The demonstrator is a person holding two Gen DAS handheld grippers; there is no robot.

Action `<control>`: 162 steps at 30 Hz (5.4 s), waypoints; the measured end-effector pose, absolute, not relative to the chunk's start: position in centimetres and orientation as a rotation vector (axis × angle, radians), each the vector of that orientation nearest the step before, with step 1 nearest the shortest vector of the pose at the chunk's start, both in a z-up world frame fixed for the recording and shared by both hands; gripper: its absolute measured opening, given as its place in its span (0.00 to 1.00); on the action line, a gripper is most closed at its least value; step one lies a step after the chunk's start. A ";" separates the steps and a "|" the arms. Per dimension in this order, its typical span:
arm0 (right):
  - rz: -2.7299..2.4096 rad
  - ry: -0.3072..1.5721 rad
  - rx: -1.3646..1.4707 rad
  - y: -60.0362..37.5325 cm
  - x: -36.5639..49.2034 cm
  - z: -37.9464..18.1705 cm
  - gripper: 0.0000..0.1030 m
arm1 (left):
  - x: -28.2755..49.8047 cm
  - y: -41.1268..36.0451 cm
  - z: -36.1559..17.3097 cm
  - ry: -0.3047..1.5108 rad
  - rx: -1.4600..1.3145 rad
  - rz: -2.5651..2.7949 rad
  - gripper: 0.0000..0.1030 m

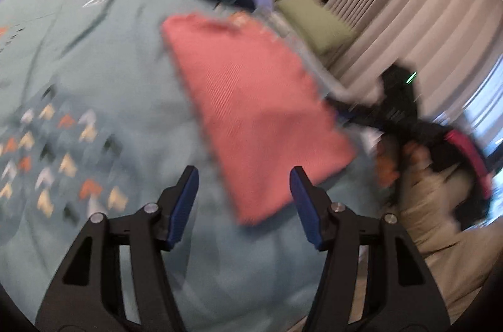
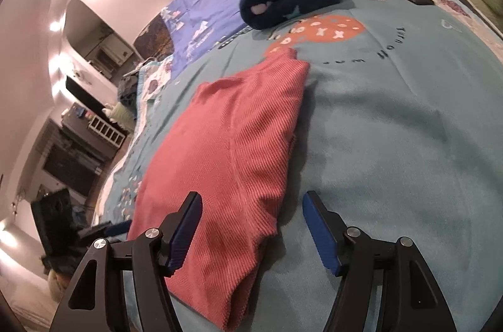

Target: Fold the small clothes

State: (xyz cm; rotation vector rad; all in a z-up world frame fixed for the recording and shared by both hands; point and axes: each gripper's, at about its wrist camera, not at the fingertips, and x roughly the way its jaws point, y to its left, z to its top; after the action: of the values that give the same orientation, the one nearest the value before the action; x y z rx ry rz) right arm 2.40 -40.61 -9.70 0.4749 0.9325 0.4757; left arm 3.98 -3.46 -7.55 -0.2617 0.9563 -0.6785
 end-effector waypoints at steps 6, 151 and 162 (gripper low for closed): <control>0.528 0.939 0.529 -41.2 4.7 -10.5 0.66 | 9.1 -4.8 -8.7 0.994 -0.295 -0.677 0.62; 0.019 0.594 0.126 -32.9 9.6 9.7 0.80 | 16.3 -12.0 8.8 0.520 -0.008 -0.348 0.99; -0.010 0.603 0.101 -29.7 0.8 9.1 0.82 | 6.2 -11.1 8.7 0.509 0.072 -0.313 0.99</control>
State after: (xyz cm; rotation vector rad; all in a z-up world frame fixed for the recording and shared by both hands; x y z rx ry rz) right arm 0.84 -29.73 9.09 0.1014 0.6028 -0.0102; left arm 6.19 -11.05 8.74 0.0723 0.5091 -0.3132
